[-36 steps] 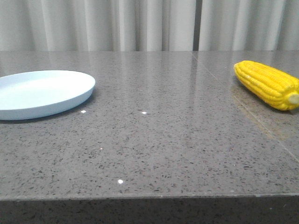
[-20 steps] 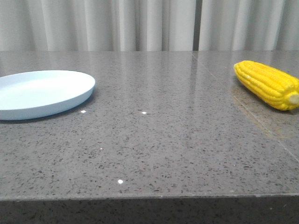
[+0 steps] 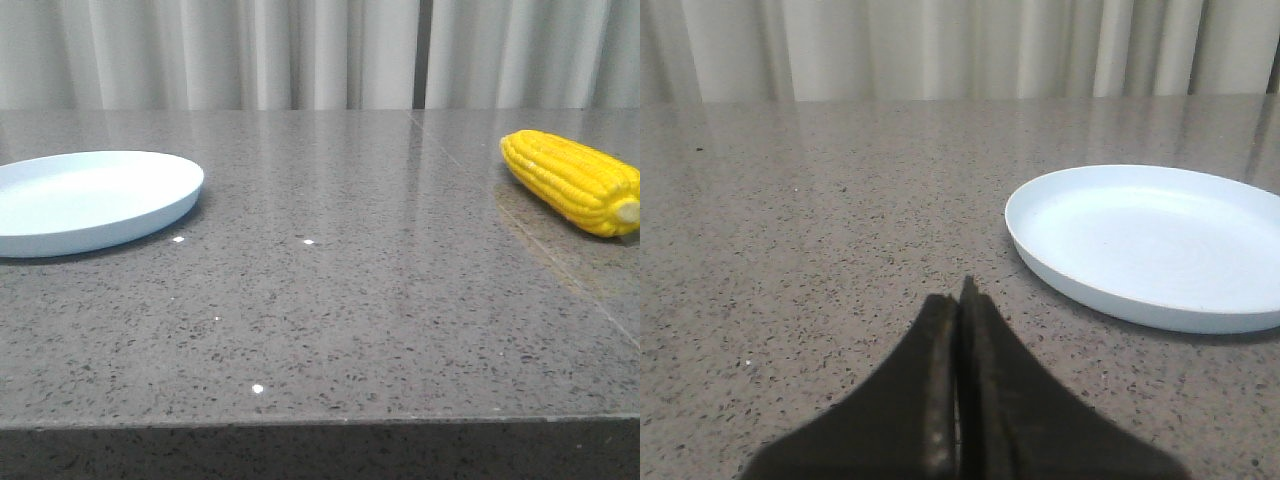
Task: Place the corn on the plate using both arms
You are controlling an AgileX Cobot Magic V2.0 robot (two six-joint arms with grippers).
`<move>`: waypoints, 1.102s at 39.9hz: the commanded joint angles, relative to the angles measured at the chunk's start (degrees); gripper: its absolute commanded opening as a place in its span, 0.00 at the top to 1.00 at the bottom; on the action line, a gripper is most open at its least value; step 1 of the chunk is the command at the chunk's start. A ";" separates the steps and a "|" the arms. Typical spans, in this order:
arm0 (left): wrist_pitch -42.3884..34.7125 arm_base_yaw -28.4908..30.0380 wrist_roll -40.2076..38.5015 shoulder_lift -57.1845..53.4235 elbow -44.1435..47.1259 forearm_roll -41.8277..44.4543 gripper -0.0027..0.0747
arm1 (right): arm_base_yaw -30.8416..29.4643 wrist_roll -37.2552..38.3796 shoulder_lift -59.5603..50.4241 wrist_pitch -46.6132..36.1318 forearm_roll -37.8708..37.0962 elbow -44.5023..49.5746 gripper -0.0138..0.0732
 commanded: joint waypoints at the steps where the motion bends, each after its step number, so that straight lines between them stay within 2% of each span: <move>1: -4.42 -0.05 -0.66 -1.15 0.26 -0.39 0.99 | -0.37 -0.38 -1.00 -4.80 0.03 -0.30 0.91; 14: -6.35 -0.05 -0.66 -1.15 0.26 -0.23 0.99 | -0.37 -0.32 -1.00 -6.14 0.08 -0.30 0.91; 20: -13.84 0.19 -0.66 -1.15 0.02 -0.14 0.99 | -0.37 -0.32 -1.00 -10.44 0.08 -0.70 0.91; 24: -17.12 0.19 -0.66 -1.15 -2.92 -1.33 0.99 | -0.37 -0.32 -1.00 -9.18 0.08 -4.29 0.91; 28: -15.41 0.19 -0.66 -0.25 -8.99 -1.33 0.99 | -0.37 -0.32 -0.66 -3.48 0.08 -11.29 0.91; 35: -5.31 0.19 -0.66 8.17 -21.84 -0.88 0.99 | -0.37 -0.17 7.63 7.08 0.38 -25.33 0.91; 39: -0.53 0.19 0.16 15.94 -27.29 -0.88 0.99 | -0.37 0.27 15.61 8.26 1.65 -31.94 0.91; 44: 0.67 0.19 0.53 23.65 -30.89 -0.88 0.99 | -0.37 0.27 24.26 7.91 3.02 -36.57 0.91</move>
